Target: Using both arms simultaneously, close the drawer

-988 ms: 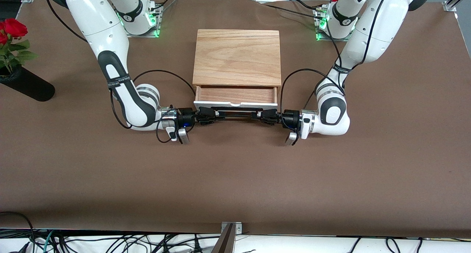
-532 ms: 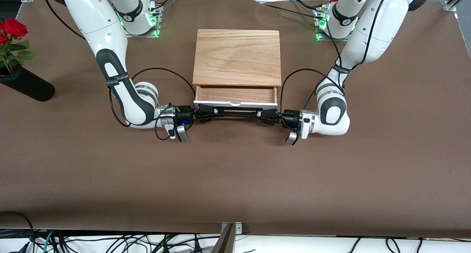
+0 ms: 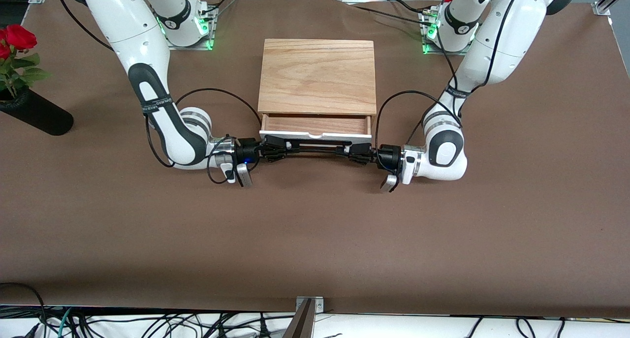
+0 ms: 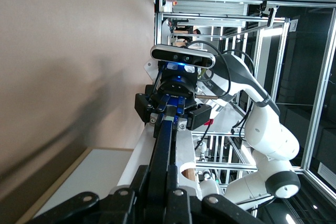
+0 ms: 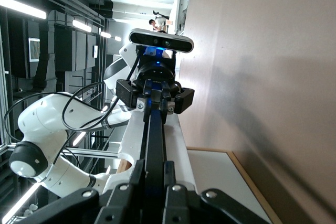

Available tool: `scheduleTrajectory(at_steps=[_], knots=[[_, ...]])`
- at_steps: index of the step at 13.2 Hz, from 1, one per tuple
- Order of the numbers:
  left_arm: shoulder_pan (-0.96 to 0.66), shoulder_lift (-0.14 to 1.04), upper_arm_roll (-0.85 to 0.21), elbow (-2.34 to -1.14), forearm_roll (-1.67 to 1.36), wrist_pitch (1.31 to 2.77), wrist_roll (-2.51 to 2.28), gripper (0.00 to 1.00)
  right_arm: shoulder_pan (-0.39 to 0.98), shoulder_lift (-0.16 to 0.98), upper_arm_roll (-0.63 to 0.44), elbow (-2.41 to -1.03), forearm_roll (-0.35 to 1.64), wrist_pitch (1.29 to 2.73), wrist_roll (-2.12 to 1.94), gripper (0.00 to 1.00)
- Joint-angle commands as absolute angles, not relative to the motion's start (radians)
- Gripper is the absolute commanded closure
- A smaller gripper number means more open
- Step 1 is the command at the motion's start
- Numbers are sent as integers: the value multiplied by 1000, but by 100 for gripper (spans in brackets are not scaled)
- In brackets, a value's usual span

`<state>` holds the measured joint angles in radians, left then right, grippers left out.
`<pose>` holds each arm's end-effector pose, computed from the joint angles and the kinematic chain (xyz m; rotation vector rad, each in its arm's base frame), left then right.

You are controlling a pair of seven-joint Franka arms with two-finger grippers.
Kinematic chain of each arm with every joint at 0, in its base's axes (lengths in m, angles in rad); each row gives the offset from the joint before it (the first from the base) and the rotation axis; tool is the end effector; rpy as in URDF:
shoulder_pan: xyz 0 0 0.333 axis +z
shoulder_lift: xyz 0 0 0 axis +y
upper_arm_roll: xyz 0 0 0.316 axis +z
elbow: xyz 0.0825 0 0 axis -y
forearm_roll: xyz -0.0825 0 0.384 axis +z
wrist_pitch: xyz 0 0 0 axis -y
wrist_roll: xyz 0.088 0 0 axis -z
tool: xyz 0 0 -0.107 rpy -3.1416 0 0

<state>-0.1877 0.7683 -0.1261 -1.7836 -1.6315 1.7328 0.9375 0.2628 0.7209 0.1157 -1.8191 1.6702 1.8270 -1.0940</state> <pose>0.5708 -0.2746 0.1574 1.5849 -0.0702 -0.1469 0.5565 0.3029 0.1668 -1.6391 -0.1976 0.0064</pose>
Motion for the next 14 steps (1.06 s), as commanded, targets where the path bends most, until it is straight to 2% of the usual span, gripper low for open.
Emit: scheduleTrajectory(at_steps=[1, 6, 14], knots=[[-190, 730, -126, -1845, -1643, 1700, 951, 100, 252, 689, 124, -1887, 1661, 1789, -1153, 100], [-181, 693, -163, -1927, -1641, 1668, 951, 100, 253, 680, 129, -1930, 1661, 1783, -1178, 100], [-181, 687, -192, -1983, -1643, 1634, 951, 100, 253, 675, 155, -2011, 1661, 1755, -1272, 100]])
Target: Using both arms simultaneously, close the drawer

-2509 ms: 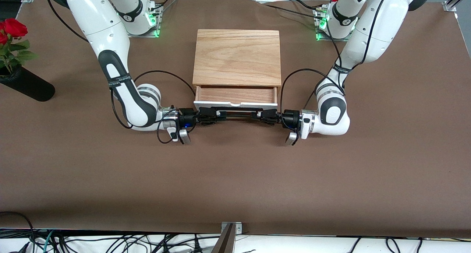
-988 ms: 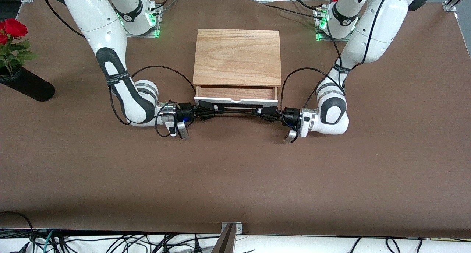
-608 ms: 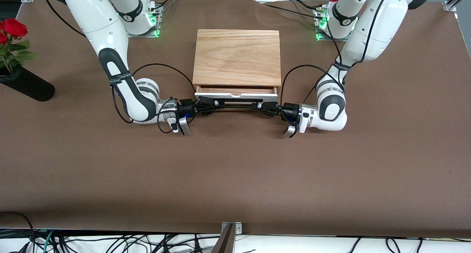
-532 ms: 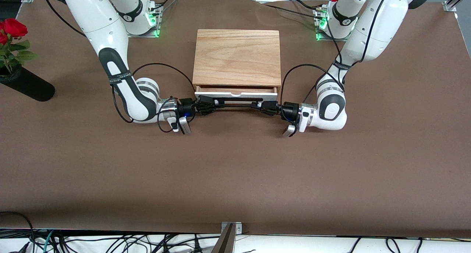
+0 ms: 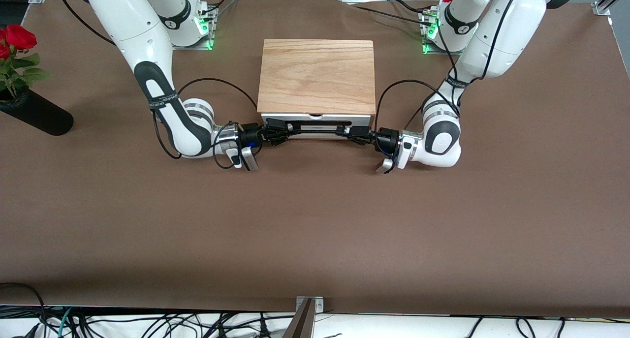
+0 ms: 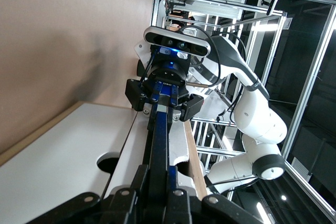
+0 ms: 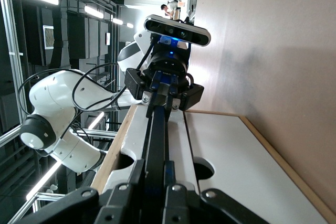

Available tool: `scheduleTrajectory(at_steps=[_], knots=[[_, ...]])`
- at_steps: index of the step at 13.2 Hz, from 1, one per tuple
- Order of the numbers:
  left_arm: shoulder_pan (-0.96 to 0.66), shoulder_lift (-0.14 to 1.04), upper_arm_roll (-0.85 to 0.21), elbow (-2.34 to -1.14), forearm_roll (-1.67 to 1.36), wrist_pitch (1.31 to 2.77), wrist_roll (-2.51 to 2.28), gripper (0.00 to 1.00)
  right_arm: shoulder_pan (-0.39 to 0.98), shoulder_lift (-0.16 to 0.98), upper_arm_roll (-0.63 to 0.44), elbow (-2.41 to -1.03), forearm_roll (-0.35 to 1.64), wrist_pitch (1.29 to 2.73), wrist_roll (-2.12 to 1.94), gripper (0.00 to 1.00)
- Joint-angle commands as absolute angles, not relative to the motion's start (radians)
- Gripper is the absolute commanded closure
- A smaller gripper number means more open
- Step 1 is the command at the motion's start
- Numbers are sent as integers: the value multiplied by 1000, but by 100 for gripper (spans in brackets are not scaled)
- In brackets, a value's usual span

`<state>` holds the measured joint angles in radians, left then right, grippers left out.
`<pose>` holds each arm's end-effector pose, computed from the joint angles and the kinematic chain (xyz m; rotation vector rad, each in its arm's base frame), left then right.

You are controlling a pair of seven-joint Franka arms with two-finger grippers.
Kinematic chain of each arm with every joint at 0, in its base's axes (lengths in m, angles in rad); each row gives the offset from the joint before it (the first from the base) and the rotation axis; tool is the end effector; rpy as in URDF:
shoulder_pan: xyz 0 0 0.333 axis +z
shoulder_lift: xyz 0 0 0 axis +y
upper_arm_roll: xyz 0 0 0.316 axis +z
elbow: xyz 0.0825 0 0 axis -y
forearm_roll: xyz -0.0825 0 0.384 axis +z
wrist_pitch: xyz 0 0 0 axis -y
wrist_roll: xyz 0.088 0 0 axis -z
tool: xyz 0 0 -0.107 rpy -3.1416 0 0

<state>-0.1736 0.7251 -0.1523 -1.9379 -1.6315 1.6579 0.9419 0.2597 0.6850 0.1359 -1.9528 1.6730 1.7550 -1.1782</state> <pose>0.5153 -0.2762 0.1429 1.5254 -0.0300 -0.2782 0.5058 0.3053 0.1514 -1.5816 -0.2297 0.0672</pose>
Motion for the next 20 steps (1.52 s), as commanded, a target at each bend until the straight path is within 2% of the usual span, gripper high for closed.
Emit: scheduleTrajectory(at_steps=[1, 3, 4, 5, 6, 7, 9, 10, 11, 14, 16, 18, 20], knots=[[-181, 689, -192, -1985, -1643, 1632, 951, 100, 255, 675, 155, -2011, 1661, 1755, -1272, 100], [-181, 692, -192, -1983, -1643, 1634, 950, 97, 255, 675, 172, -2014, 1661, 1756, -1272, 100], [-181, 692, -192, -1983, -1643, 1634, 950, 74, 255, 676, 173, -2014, 1661, 1755, -1272, 98], [-178, 692, -192, -1983, -1643, 1632, 943, 30, 255, 676, 175, -2016, 1661, 1755, -1270, 91], [-170, 692, -192, -1983, -1643, 1629, 933, 0, 253, 678, 175, -2014, 1661, 1755, -1267, 79], [-169, 693, -190, -1982, -1641, 1628, 934, 0, 253, 678, 175, -2010, 1661, 1755, -1256, 59], [-169, 695, -189, -1977, -1641, 1629, 933, 0, 250, 680, 172, -1984, 1660, 1758, -1233, 37], [-169, 695, -189, -1976, -1641, 1629, 931, 0, 238, 683, 170, -1968, 1658, 1764, -1220, 13], [-167, 695, -189, -1970, -1641, 1629, 928, 0, 226, 684, 164, -1942, 1655, 1764, -1206, 0], [-167, 695, -172, -1930, -1637, 1631, 908, 0, 181, 696, 141, -1830, 1553, 1769, -1131, 0], [-167, 695, -137, -1858, -1557, 1634, 833, 0, 158, 687, 109, -1760, 1412, 1766, -1054, 0], [-164, 692, -100, -1774, -1462, 1634, 706, 0, 158, 635, 34, -1729, 1277, 1761, -1014, 0], [-164, 692, -66, -1671, -1332, 1634, 600, 0, 160, 533, -7, -1730, 1061, 1778, -980, 0]])
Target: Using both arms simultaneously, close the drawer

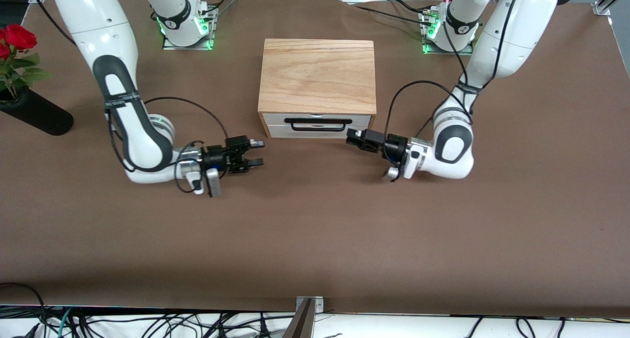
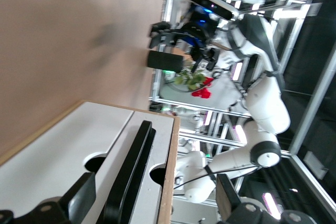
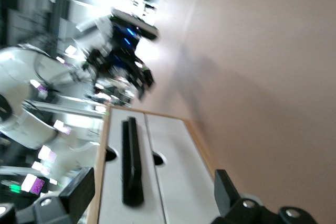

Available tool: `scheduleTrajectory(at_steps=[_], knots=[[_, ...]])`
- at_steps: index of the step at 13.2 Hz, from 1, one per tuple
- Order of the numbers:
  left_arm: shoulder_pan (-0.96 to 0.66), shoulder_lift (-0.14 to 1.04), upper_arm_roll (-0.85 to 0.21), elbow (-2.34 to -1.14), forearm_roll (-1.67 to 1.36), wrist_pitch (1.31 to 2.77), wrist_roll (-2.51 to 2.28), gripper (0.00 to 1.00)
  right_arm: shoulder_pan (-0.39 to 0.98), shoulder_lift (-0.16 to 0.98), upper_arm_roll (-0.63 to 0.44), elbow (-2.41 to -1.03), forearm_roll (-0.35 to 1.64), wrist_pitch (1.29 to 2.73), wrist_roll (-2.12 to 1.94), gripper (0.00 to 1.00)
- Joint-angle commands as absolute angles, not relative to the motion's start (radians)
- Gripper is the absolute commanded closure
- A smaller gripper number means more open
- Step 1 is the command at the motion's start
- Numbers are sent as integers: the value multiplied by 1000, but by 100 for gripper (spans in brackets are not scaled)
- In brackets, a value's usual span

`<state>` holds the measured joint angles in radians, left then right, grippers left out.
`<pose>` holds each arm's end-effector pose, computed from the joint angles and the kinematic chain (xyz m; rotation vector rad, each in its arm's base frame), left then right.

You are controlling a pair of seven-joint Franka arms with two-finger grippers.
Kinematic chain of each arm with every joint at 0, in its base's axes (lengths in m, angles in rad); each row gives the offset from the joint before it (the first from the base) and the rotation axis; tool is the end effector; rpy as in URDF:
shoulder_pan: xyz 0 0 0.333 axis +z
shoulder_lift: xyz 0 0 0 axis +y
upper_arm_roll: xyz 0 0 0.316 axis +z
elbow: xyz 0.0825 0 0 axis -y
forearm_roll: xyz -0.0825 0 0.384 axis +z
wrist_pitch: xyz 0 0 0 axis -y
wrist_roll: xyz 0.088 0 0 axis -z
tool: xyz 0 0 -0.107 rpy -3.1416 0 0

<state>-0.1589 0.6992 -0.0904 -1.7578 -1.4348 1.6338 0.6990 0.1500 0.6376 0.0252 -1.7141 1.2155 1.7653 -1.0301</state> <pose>0.5821 -0.2462 0.2018 1.6575 -0.0926 -0.3614 0.6162 0.1912 0.2304 -1.8723 -0.5235 0.0111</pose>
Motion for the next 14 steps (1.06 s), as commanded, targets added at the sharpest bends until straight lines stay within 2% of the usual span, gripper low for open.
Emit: scheduleTrajectory(at_steps=[1, 5, 8, 12, 14], knots=[[-164, 692, -45, -1619, -1236, 1634, 556, 0, 160, 473, -29, -1736, 925, 1804, -979, 0], [-164, 687, -35, -1465, -915, 1632, 355, 0, 160, 251, -97, -1749, 492, 1827, -950, 0], [-163, 657, -31, -1365, -634, 1626, 185, 0, 160, 80, -97, -1753, 199, 1781, -754, 0], [-169, 528, -35, -1359, -315, 1628, 77, 0, 160, -83, -95, -1750, 23, 1701, -456, 0], [-167, 451, -35, -1359, -180, 1626, 43, 0, 158, -110, -104, -1741, 2, 1710, -402, 0]])
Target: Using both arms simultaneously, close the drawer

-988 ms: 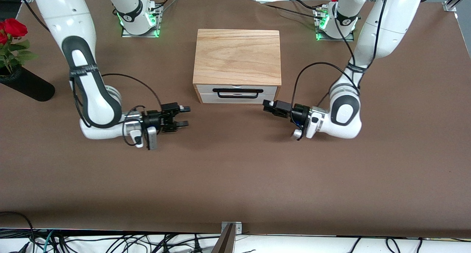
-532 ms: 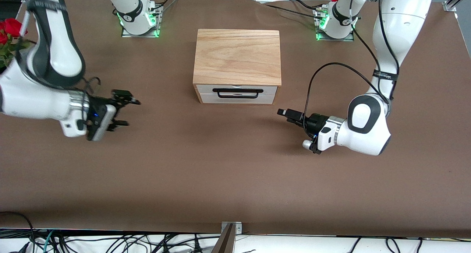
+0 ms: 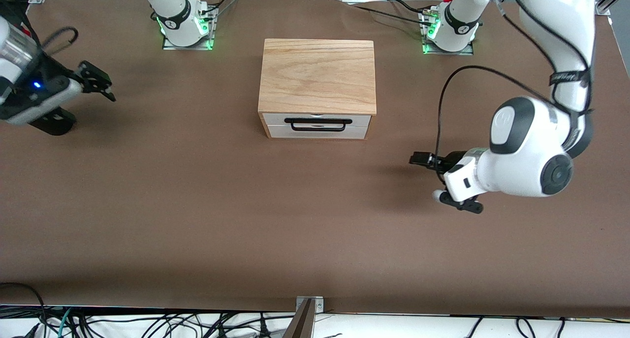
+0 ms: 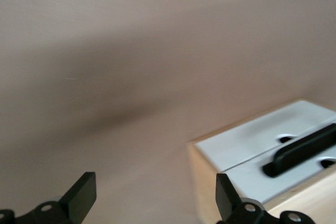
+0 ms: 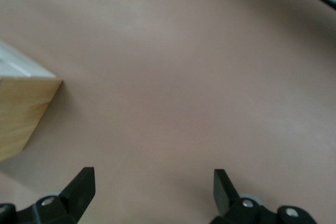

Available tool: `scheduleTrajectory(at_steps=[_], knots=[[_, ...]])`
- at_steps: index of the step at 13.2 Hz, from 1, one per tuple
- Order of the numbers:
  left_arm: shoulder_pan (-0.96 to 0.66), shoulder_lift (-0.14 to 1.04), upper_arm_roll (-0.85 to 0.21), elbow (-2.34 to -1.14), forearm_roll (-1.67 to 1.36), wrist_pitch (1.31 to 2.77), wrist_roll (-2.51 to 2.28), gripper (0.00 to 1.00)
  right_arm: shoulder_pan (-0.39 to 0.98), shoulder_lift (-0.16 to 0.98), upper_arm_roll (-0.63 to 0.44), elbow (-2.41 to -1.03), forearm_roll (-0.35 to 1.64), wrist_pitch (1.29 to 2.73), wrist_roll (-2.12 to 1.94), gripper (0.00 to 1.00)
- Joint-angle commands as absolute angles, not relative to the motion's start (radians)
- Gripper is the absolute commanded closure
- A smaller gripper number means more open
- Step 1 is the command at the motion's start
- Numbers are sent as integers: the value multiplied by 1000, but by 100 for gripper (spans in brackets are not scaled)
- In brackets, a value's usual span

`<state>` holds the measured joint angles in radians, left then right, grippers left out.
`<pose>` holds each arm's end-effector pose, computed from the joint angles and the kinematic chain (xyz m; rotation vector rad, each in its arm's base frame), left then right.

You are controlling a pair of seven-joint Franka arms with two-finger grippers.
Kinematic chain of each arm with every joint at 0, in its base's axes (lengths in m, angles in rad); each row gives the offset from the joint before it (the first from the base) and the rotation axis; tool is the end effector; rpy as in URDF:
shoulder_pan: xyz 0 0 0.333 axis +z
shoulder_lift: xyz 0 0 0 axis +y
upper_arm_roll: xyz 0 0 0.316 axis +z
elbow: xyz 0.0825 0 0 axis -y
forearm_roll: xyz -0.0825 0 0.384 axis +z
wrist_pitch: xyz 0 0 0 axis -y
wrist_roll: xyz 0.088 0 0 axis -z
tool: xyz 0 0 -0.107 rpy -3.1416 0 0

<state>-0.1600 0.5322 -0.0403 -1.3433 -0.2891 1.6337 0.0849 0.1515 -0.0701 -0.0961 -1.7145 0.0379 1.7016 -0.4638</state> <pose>0.6653 -0.1591 0.4068 2.8086 -0.3223 -0.3676 0.5423 0.0320 0.6062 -3.0054 -0.7920 -0.1006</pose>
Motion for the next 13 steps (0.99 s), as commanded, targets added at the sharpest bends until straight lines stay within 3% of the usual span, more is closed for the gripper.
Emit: scheduleTrajectory(at_steps=[1, 5, 10, 13], knots=[[-167, 407, -34, -1359, -107, 1626, 8, 0, 160, -115, -115, -1743, 0, 1701, -399, 0], [-108, 261, -28, -1364, 18, 1535, 0, 0, 160, -120, -146, -1741, 25, 1680, -396, 0], [-54, 215, -26, -1359, 15, 1386, -157, 0, 160, -124, -140, -1732, 15, 1611, -278, 0], [-40, 193, -29, -1368, 20, 1402, -169, 0, 160, -123, -141, -1726, 14, 1589, -259, 0]])
